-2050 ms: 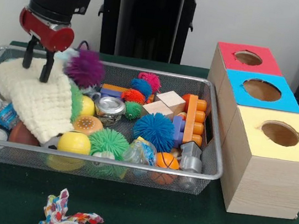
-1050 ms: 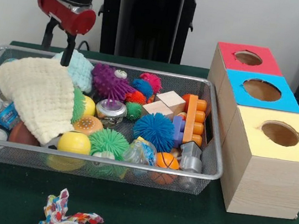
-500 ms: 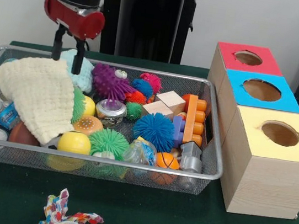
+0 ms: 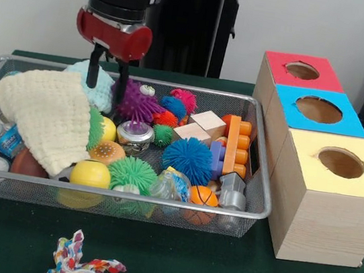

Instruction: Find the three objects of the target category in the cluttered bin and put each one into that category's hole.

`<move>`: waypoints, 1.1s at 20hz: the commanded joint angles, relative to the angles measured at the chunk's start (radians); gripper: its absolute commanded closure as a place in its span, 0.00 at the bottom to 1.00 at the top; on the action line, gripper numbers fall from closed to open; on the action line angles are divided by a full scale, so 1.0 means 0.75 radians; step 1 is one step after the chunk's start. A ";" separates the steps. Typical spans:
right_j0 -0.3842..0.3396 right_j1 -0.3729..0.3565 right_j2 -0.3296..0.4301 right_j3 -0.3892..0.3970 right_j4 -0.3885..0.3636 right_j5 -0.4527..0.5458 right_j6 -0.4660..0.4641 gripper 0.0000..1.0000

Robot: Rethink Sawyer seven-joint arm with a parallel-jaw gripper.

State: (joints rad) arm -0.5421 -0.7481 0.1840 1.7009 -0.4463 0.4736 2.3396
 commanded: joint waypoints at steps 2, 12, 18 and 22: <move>0.091 0.031 0.045 -0.032 0.072 0.038 0.074 0.00; 0.217 0.067 -0.022 -0.118 0.159 0.117 0.144 0.00; 0.279 0.115 -0.066 -0.191 0.208 0.173 0.147 0.00; 0.297 0.145 -0.074 -0.231 0.237 0.204 0.135 0.00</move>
State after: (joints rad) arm -0.3309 -0.7069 0.1572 1.6025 -0.3148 0.4816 2.3396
